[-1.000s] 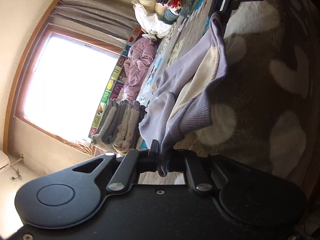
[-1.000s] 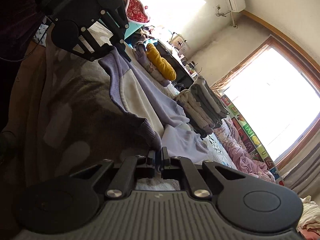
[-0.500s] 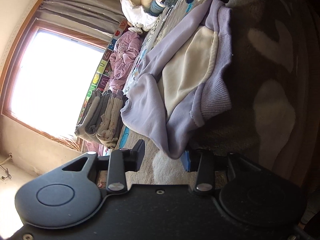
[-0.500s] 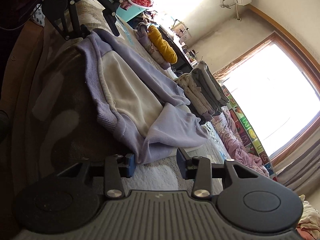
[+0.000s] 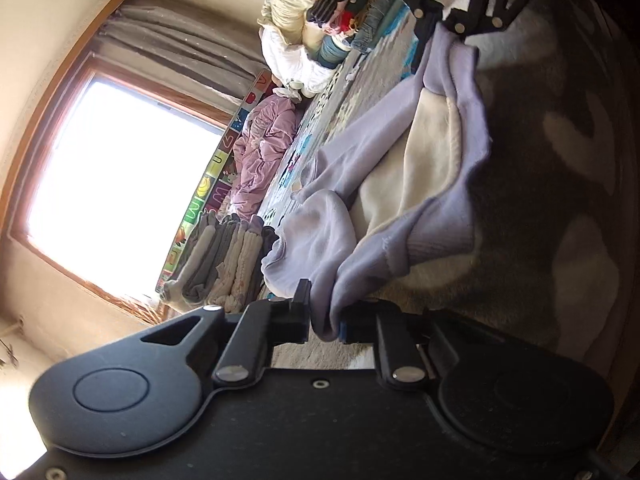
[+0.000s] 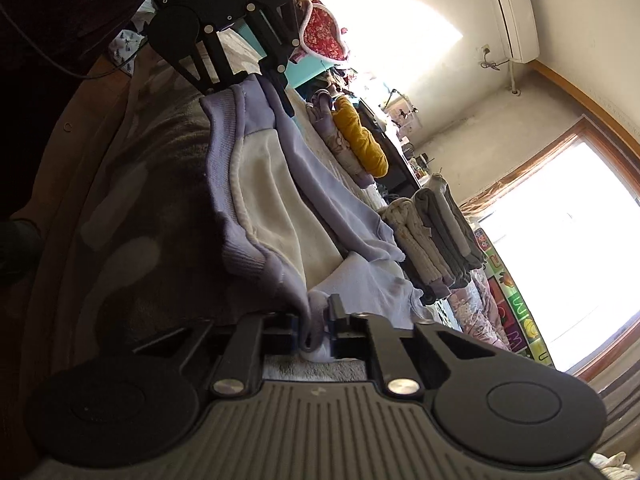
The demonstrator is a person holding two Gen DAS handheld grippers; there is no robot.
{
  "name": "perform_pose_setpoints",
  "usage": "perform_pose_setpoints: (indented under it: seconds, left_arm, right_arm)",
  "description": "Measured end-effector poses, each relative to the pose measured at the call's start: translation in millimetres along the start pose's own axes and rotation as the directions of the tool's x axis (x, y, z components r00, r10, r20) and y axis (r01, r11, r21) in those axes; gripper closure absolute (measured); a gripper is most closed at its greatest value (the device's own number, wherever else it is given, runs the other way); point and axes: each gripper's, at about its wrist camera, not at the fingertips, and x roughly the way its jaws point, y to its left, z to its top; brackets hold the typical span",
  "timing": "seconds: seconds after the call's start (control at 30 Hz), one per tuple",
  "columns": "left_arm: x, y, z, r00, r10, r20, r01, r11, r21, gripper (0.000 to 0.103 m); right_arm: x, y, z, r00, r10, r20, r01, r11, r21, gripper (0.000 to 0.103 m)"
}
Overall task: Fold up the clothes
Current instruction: 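Lift the hem end with both grippers and fold it over toward the collar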
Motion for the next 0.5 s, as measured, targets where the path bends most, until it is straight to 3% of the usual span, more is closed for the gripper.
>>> perform_pose_setpoints:
  seconds: [0.13,0.2,0.27,0.3,0.4,0.5]
  left_arm:
    - [15,41,11,0.998,-0.063,0.0,0.062,0.974,-0.216,0.093]
    - [28,65,15,0.996,-0.089,0.001,0.085,0.948,-0.306,0.093]
    - [46,88,19,0.99,-0.137,0.016,0.132,0.91,-0.392,0.093]
    - [55,99,19,0.987,-0.16,0.028,0.156,0.887,-0.435,0.093]
    - [88,129,15,0.971,-0.225,0.08,0.228,0.777,-0.587,0.094]
    - [121,144,9,0.954,-0.286,0.096,0.273,0.683,-0.677,0.096]
  right_arm:
    - [-5,-42,5,0.999,0.02,0.045,-0.03,0.973,0.227,0.095]
    - [1,-68,1,0.999,0.027,0.047,-0.042,0.934,0.355,0.095]
    - [10,-98,-6,0.998,0.037,0.056,-0.06,0.869,0.491,0.095]
    - [16,-112,-12,0.997,0.039,0.06,-0.065,0.837,0.543,0.095]
    - [42,-150,-33,0.995,0.07,0.074,-0.101,0.738,0.667,0.095]
    - [76,-184,-56,0.993,0.077,0.09,-0.119,0.63,0.768,0.095]
